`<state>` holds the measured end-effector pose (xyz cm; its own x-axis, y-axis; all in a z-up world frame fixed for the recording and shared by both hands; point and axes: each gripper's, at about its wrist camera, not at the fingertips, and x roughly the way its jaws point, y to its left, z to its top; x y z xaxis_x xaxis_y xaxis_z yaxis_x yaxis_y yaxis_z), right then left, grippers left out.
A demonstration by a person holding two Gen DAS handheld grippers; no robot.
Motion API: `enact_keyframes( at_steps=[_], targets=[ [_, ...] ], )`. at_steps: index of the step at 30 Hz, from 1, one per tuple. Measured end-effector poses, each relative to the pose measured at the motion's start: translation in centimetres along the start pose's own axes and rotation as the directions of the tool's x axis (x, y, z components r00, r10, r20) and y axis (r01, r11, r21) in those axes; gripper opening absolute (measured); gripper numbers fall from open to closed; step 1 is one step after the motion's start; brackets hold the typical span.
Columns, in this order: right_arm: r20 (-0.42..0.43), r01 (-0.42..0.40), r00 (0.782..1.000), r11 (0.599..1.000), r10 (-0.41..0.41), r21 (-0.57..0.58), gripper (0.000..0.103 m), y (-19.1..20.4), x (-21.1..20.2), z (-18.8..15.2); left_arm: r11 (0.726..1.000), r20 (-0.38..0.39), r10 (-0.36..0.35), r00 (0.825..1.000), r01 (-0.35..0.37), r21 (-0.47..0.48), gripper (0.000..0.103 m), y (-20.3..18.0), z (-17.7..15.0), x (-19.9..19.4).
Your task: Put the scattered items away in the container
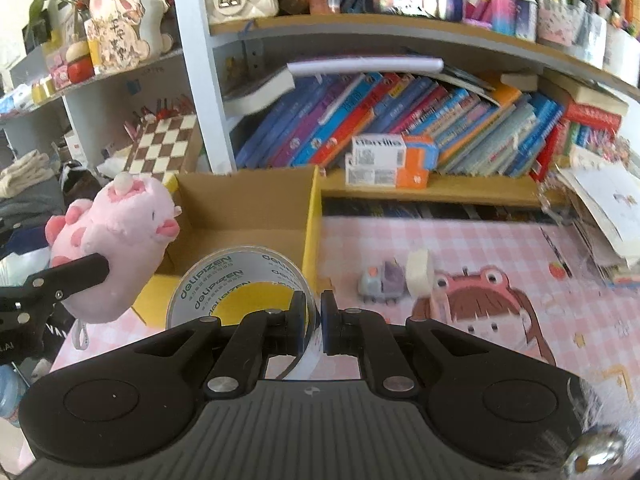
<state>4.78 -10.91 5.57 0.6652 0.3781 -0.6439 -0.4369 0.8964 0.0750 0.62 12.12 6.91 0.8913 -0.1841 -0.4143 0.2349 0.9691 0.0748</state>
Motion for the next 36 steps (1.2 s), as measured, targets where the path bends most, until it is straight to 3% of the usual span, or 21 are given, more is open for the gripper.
enact_keyframes(
  at_steps=[6, 14, 24, 36],
  targets=[
    [0.026, -0.017, 1.000, 1.000, 0.018, -0.023, 0.007, 0.0, 1.8, 2.5, 1.000, 0.024, 0.024, 0.999, -0.024, -0.011, 0.060, 1.4, 1.5, 1.8],
    [0.019, -0.033, 0.999, 0.999, 0.034, -0.043, 0.007, 0.2, 5.1, 4.8, 0.998, -0.001, 0.058, 0.998, -0.058, -0.021, 0.060, 3.6, 2.0, 5.0],
    [-0.017, -0.050, 0.999, 0.992, 0.049, -0.112, 0.007, 1.5, 10.0, 6.4, 0.995, -0.058, 0.097, 0.994, -0.097, 0.003, 0.060, 5.0, 1.4, 8.9],
    [-0.054, -0.068, 0.997, 0.976, 0.058, -0.209, 0.007, 3.0, 14.6, 6.4, 0.995, -0.133, 0.099, 0.986, -0.095, 0.038, 0.060, 5.0, 0.1, 12.9]
  ],
)
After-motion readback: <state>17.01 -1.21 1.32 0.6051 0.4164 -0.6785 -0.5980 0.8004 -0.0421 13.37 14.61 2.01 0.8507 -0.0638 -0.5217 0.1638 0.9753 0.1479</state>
